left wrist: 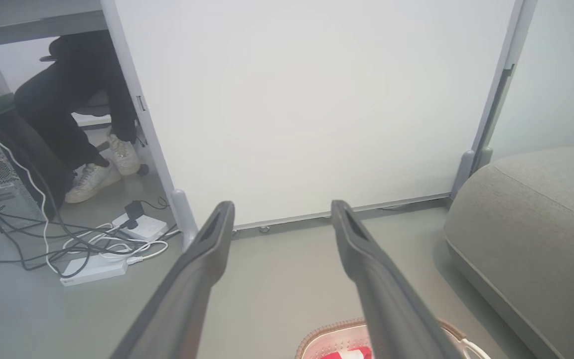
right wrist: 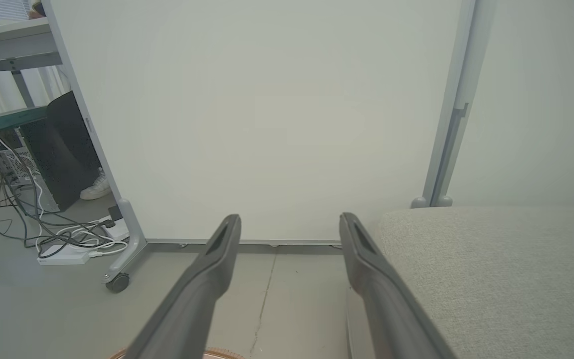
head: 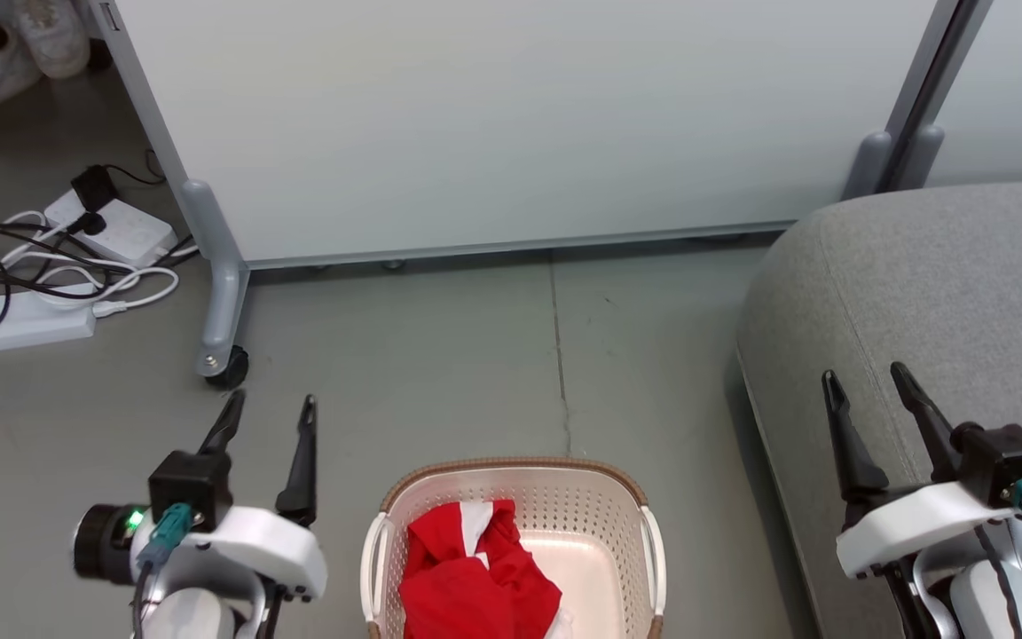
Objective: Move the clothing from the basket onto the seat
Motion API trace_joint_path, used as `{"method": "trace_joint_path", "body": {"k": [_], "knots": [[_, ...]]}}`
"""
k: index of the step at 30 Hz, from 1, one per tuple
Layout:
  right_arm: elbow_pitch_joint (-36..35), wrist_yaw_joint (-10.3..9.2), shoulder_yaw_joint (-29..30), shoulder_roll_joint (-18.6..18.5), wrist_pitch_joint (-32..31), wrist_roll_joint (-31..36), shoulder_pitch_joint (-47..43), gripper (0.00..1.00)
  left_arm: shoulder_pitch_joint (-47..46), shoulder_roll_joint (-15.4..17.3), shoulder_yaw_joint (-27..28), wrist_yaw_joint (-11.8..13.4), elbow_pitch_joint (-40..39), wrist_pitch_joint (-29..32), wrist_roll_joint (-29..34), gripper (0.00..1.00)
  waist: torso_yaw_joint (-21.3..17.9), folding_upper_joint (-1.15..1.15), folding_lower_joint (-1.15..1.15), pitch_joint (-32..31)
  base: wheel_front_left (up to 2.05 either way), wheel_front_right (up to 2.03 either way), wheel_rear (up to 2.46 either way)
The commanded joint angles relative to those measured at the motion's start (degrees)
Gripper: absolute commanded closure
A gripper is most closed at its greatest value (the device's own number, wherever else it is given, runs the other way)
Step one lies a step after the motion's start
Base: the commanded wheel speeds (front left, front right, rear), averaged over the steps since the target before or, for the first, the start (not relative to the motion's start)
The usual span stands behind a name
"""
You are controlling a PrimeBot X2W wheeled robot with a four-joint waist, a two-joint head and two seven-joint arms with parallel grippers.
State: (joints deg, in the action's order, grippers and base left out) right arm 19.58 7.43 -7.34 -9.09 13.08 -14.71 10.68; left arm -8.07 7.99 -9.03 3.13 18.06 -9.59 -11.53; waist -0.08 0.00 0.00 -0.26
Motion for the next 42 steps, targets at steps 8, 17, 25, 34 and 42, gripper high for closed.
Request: {"method": "trace_joint_path", "body": {"k": [8,17,25,34,42], "knots": [[-5.73,0.11,0.19,-0.46,-0.56,-0.92,3.98,0.00,-7.69,-2.69,-7.76,-3.17,2.78,2.26,2.54,0.00,-4.38,0.00,0.00,8.60,0.00,0.00,0.00],[-11.88,0.11,-0.26,0.48,0.28,-1.18,9.25,0.00,-17.67,-4.38,-17.20,-7.39,15.86,7.03,4.70,0.00,-9.77,0.00,0.00,21.55,0.00,0.00,0.00],[-14.69,0.11,-2.33,2.71,1.75,-2.11,13.39,0.00,-26.17,-4.09,-21.38,-9.18,32.30,11.91,5.72,0.00,-15.46,0.00,0.00,31.78,0.00,0.00,0.00],[-16.79,0.11,-4.43,5.13,2.19,-4.88,16.01,0.00,-33.83,0.83,-24.07,-8.33,46.39,16.52,9.16,0.00,-21.35,0.00,0.00,40.43,0.00,0.00,0.00],[-18.18,0.11,-5.61,6.05,2.21,-7.06,17.14,0.00,-37.83,3.87,-26.87,-8.88,52.67,21.82,11.47,0.00,-24.53,0.00,0.00,44.48,0.00,0.00,0.00]]}}
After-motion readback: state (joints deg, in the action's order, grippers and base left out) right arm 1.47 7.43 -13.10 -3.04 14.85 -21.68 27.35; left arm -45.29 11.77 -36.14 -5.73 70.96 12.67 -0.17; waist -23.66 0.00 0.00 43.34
